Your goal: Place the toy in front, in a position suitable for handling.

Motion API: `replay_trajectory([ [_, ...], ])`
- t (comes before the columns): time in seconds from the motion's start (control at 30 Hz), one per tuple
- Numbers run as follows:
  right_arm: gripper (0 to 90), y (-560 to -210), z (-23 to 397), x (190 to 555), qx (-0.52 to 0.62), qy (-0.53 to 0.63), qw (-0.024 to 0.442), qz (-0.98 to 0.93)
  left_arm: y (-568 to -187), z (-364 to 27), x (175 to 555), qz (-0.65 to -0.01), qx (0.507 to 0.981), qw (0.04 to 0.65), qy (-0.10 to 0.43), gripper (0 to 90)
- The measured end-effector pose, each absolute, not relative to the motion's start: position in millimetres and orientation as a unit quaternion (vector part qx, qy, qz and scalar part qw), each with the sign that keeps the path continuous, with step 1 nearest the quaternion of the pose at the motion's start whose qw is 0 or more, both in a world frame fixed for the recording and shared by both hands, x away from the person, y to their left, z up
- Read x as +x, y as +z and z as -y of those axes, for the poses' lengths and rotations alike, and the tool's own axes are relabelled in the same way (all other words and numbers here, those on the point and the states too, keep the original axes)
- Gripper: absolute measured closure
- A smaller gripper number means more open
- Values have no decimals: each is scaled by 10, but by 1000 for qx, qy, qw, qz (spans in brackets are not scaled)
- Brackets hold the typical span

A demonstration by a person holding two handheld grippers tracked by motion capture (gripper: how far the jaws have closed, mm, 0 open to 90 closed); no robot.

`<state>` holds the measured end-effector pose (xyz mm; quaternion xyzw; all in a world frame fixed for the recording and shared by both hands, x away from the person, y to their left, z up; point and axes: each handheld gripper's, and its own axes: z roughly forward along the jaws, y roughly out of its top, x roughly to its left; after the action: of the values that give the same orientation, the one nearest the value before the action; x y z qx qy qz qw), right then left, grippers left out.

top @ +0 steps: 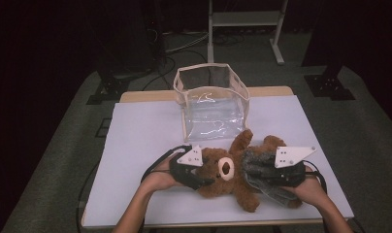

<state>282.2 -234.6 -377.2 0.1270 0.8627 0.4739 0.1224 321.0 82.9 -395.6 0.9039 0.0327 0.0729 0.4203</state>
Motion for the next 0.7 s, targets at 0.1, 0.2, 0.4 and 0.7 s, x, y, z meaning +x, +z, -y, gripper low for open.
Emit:
replay_trajectory([
  [0.1, 706, -3805, 2383, 2800, 129, 482, 122, -858, -3898, -905, 3226, -36, 902, 422, 88, 338],
  [0.2, 707, -3827, 2443, 2768, 131, 482, 118, -859, -3844, -976, 3232, -40, 891, 441, 98, 339],
  [0.4, 707, -3719, 2394, 2694, 119, 463, 125, -870, -3921, -921, 3240, -32, 896, 434, 91, 353],
  [0.7, 707, -3697, 1809, 2753, 52, 443, 106, -889, -3954, -944, 3228, -31, 895, 434, 98, 360],
])
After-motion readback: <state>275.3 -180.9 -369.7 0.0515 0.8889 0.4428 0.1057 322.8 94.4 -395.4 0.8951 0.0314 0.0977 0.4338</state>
